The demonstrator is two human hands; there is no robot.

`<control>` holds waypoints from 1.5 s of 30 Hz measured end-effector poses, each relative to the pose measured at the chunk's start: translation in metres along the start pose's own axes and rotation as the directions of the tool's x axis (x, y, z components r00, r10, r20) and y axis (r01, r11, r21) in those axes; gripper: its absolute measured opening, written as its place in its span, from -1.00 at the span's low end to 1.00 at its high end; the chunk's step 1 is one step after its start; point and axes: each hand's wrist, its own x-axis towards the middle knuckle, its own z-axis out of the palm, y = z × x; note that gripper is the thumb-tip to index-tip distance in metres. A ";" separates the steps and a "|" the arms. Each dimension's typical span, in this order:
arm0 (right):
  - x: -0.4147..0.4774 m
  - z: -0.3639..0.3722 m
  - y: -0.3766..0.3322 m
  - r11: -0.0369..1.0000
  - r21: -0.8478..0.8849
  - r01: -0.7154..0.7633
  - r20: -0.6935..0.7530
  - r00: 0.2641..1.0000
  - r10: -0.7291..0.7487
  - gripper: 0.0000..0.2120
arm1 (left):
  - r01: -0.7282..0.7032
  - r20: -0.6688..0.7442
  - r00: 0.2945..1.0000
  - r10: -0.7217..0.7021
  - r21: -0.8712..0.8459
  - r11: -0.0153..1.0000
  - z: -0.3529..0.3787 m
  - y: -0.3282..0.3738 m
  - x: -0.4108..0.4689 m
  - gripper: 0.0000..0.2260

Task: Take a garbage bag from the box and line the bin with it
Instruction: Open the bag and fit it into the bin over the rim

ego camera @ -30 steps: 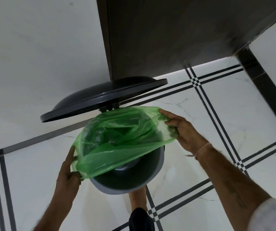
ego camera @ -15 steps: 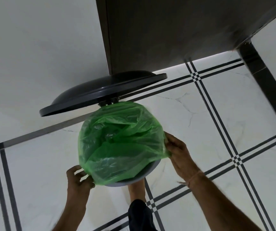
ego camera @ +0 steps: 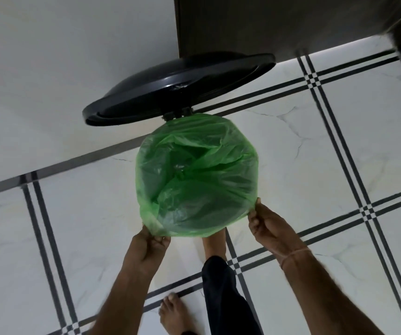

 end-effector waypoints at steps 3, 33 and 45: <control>0.006 0.003 0.006 0.997 0.063 0.038 0.012 0.999 -0.039 -0.79 | -0.018 0.037 0.999 0.018 0.004 1.000 -0.004 -0.008 0.001 -0.75; 0.007 0.029 -0.005 0.975 -0.083 0.205 0.088 0.976 -0.197 -0.65 | -0.091 0.140 0.987 0.073 0.131 0.987 0.022 -0.004 -0.005 -0.71; 0.015 0.014 -0.008 0.964 0.002 0.267 0.146 0.953 -0.265 -0.77 | -0.125 0.101 0.989 0.112 0.127 0.984 0.025 0.005 -0.008 -0.77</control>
